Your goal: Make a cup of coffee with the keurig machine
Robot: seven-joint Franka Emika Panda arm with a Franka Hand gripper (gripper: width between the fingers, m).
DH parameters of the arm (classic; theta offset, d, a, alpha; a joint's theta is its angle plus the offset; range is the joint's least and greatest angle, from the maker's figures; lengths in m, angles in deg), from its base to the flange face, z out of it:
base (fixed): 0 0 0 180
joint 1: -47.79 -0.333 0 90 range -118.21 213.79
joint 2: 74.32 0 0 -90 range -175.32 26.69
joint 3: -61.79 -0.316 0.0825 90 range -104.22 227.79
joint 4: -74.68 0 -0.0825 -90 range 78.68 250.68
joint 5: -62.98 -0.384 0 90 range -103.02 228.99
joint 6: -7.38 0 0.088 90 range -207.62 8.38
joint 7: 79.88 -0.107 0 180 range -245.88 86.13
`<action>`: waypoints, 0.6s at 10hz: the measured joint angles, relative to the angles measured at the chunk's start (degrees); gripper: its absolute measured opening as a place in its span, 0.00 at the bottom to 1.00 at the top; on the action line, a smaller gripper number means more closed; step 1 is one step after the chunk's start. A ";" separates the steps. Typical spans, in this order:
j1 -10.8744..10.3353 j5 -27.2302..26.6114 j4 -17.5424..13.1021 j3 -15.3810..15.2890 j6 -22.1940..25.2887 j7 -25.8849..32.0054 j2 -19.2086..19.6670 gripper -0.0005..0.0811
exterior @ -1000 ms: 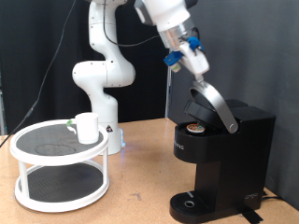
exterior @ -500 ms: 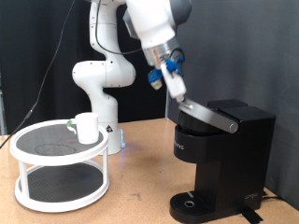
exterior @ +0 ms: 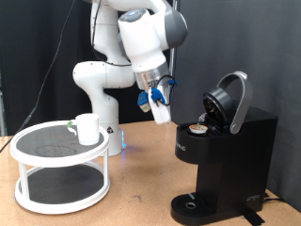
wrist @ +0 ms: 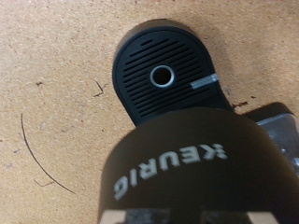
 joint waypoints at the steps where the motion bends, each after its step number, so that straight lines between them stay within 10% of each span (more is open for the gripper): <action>1: 0.02 -0.93 0.06 0.00 -1.46 1.72 0.64 0.01; 6: -0.18 -28.07 -0.44 0.72 2.80 27.00 -3.37 0.01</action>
